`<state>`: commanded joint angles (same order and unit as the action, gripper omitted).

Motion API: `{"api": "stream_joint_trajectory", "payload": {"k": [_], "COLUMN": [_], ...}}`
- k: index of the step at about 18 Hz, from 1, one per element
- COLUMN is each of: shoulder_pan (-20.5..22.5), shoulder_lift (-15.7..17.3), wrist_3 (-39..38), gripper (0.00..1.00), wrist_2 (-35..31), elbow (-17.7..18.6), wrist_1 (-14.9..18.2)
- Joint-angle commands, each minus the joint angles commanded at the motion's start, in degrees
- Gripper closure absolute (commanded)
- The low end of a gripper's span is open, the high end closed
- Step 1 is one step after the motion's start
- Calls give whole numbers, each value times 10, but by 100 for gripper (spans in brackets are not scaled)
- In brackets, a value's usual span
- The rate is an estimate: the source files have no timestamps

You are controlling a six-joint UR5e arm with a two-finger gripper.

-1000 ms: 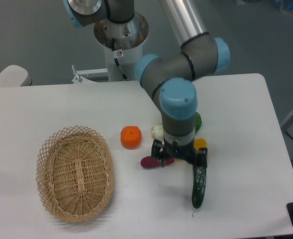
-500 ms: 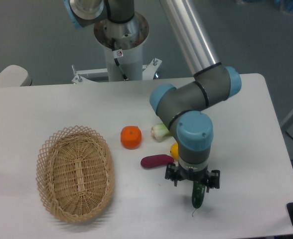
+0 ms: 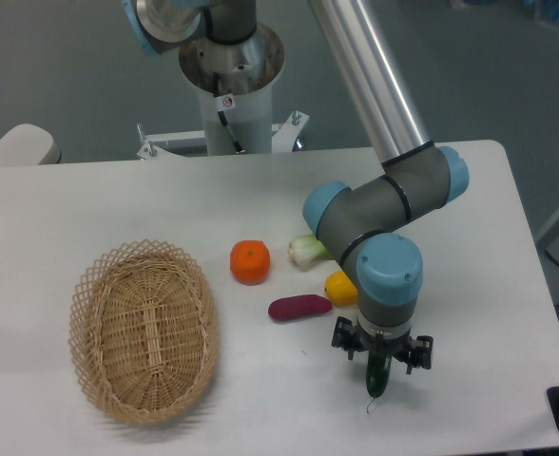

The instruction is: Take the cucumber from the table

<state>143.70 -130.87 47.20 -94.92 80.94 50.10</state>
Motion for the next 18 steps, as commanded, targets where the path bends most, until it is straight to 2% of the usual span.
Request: {"api": "stream_joint_trajectory", "payload": {"k": [6, 7, 9, 12, 14, 18], "shoulder_pan": [-4, -4, -4, -4, -4, -4], "shoulder_lift": [3, 3, 3, 3, 3, 7], "wrist_3": [-1, -1, -1, 2, 12, 18], "gripper": [0, 5, 37, 66, 71, 72], "wrist_2": [-2, -2, -2, -2, -2, -2], "elbow": [16, 16, 16, 15, 13, 6], "wrist_1": [-2, -3, -3, -2, -2, -1]}}
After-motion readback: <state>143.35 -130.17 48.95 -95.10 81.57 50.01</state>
